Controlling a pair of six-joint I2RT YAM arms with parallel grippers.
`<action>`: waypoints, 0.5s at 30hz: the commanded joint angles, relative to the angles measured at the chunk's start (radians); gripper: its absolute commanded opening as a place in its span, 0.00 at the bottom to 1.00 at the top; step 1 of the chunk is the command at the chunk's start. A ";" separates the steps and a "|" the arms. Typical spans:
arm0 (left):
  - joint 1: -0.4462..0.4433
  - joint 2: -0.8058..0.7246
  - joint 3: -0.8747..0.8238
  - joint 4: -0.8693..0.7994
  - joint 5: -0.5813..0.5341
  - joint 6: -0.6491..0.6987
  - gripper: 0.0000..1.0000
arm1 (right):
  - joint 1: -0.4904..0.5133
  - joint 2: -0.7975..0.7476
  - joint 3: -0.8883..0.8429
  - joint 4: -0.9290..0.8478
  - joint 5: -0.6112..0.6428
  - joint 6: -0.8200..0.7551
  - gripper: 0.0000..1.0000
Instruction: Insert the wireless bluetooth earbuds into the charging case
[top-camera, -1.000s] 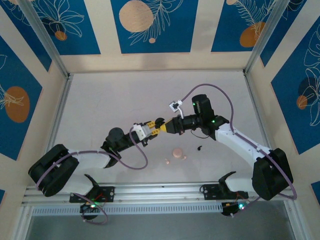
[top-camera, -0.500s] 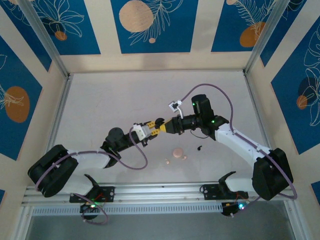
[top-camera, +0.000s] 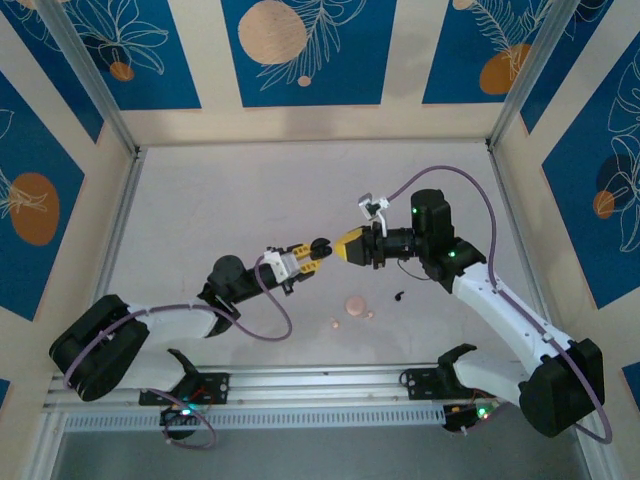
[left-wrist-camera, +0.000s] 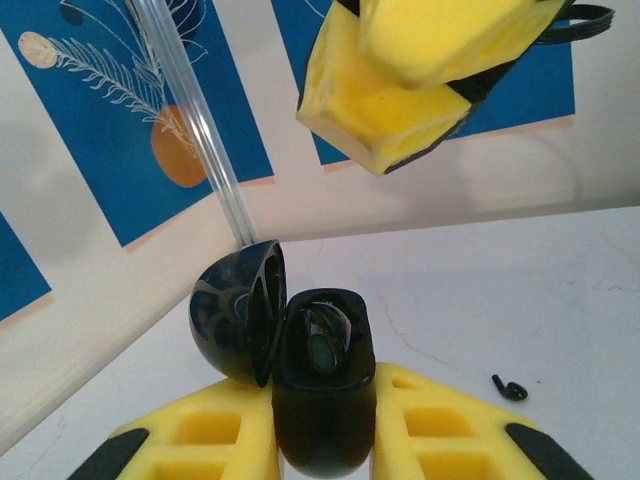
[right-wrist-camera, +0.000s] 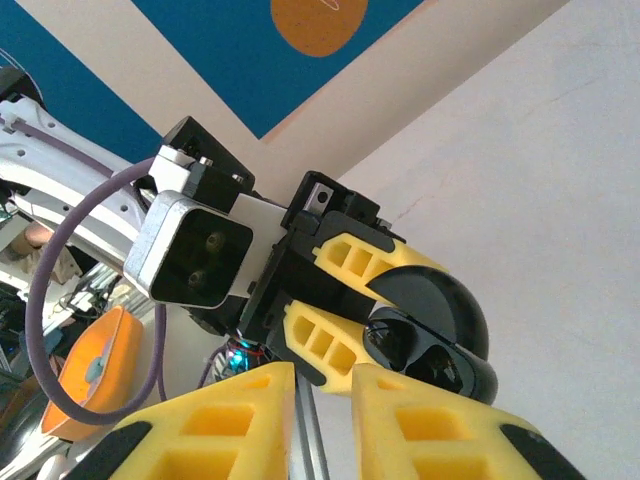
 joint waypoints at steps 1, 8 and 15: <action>-0.001 -0.010 -0.003 0.017 0.049 -0.028 0.22 | 0.029 -0.010 -0.004 -0.061 -0.002 -0.063 0.20; 0.000 -0.006 0.004 0.022 0.058 -0.040 0.22 | 0.094 0.029 0.029 -0.087 0.052 -0.097 0.16; 0.001 -0.006 0.011 0.018 0.067 -0.046 0.22 | 0.120 0.074 0.050 -0.076 0.090 -0.095 0.13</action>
